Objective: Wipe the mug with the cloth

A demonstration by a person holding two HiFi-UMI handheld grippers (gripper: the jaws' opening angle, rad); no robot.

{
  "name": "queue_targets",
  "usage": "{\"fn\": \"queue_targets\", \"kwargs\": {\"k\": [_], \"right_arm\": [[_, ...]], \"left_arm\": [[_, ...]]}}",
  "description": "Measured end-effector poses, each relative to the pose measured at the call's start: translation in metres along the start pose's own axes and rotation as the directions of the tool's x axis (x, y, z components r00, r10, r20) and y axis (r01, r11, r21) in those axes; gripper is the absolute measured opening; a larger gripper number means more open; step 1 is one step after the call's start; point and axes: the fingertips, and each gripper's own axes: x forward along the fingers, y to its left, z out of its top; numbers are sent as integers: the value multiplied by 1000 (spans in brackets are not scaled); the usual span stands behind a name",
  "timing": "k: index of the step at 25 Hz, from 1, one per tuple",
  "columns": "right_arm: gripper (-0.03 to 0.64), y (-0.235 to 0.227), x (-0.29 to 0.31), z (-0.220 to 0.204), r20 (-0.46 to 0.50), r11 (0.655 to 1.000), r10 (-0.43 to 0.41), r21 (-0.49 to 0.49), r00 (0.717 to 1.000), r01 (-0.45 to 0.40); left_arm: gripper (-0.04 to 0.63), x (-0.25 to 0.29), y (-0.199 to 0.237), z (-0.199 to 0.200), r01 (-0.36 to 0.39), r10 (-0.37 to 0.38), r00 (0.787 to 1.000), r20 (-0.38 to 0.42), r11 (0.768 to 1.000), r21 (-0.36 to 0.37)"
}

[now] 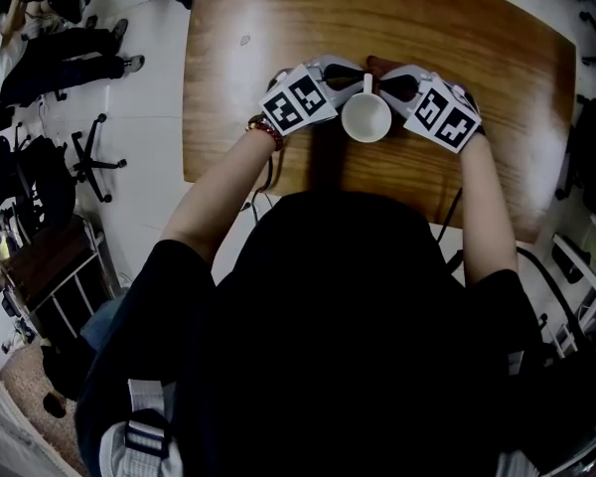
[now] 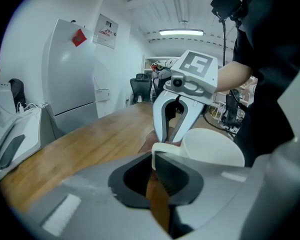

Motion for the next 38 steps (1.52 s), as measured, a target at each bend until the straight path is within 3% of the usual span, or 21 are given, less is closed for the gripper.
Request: {"fn": "queue_targets", "kwargs": {"k": [4,12,18,22,30,35,38], "right_arm": [[20,1,6,-9,3,999,-15,32,1000,15],[20,-1,6,-16,12,991,-128,46,992,127],[20,-2,-33,-11,36,971,-232,64,972,230],[20,8,-72,-4,21,957,-291,18,956,291],[20,46,-109,-28,-91,940,-340,-49,936,337],[20,64,-71,-57,-131,949,-315,-63,940,309],[20,65,-47,-72,-132,948,-318,-21,939,318]], "left_arm": [[11,0,-2,1,5,-5,1000,4,1000,2],[12,-2,-1,0,12,-11,1000,25,999,-41],[58,-7,-3,-4,37,-34,999,42,996,-83],[80,-20,-7,-9,43,-36,998,58,993,-112],[81,-56,-4,-30,-69,95,990,100,969,-237],[81,-82,-9,-33,-127,188,969,162,936,-327],[83,-91,-10,-36,-147,233,954,189,912,-382]]}}
